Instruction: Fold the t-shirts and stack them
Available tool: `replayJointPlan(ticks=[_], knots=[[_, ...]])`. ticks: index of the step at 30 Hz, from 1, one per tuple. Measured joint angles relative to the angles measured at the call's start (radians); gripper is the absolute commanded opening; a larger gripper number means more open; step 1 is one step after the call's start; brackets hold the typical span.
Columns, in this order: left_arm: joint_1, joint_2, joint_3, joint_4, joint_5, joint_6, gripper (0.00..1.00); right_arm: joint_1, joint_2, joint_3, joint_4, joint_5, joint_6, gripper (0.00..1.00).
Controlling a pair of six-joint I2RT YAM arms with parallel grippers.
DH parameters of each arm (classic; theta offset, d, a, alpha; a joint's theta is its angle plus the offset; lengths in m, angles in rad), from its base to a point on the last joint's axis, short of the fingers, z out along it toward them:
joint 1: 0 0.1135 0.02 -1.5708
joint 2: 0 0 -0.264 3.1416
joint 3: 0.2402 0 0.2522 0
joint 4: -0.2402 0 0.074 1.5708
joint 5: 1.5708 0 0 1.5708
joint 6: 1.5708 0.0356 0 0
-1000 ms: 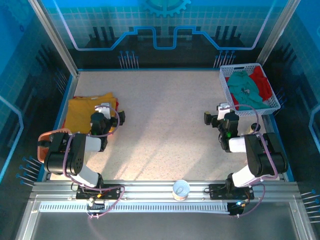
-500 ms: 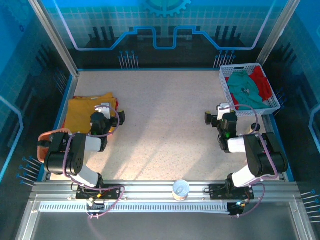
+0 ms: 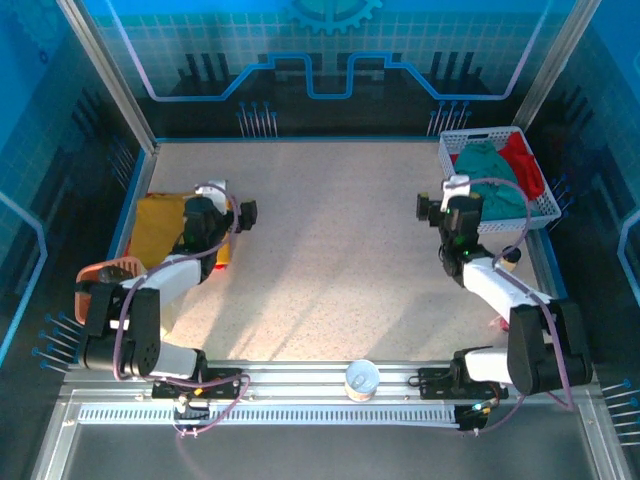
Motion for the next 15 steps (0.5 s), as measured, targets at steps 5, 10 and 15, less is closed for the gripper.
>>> replayJointPlan(ticks=[5,10,15], knots=[[-0.011,-0.081,0.066,-0.174,0.006,-0.129,0.98,-0.071,0.052,0.354,-0.408,-0.038,0.167,1.0],[-0.013,-0.122,0.081,-0.32,0.047,-0.222,0.99,-0.21,0.224,0.671,-0.724,-0.112,0.333,1.0],[-0.034,-0.204,0.045,-0.396,0.09,-0.302,0.99,-0.29,0.414,0.796,-0.883,-0.177,0.464,0.97]])
